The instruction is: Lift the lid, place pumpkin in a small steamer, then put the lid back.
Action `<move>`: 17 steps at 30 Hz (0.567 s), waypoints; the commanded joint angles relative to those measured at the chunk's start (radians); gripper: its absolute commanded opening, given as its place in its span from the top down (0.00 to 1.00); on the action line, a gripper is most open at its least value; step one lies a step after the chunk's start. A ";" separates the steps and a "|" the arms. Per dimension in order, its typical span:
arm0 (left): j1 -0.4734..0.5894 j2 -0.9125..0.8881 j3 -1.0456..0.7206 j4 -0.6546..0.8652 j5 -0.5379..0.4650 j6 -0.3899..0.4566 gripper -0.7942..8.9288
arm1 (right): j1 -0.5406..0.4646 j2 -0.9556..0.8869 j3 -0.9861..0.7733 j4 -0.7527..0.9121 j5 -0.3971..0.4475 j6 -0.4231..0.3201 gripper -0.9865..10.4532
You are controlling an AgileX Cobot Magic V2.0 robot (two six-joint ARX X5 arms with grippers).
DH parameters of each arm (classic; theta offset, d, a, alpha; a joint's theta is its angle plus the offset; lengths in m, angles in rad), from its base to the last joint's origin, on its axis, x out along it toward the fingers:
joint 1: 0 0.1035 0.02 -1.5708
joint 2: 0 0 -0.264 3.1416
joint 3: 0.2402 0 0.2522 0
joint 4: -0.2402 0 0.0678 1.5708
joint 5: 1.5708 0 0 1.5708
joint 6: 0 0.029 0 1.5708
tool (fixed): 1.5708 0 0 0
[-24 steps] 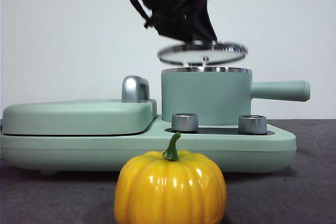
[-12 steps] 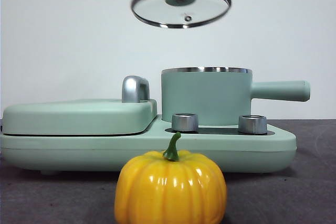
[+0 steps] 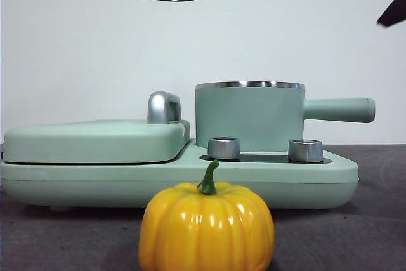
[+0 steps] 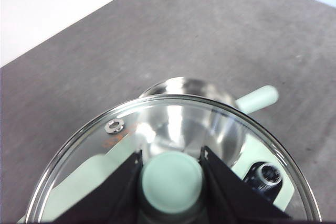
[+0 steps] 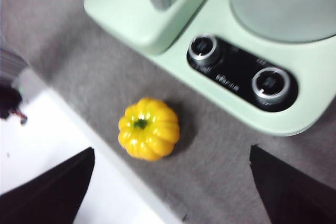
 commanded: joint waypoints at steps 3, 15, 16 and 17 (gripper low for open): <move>0.064 -0.017 0.032 0.024 0.003 0.016 0.86 | 0.123 0.093 0.027 0.019 0.058 0.048 0.50; 0.247 -0.017 0.031 0.039 0.003 0.016 0.87 | 0.331 0.373 0.145 0.019 0.126 0.095 0.50; 0.260 -0.017 0.031 0.039 0.003 0.016 0.87 | 0.339 0.395 0.157 0.019 0.126 0.097 0.50; 0.276 -0.017 0.031 0.039 0.003 0.016 0.87 | 0.349 0.426 0.172 0.019 0.126 0.098 0.48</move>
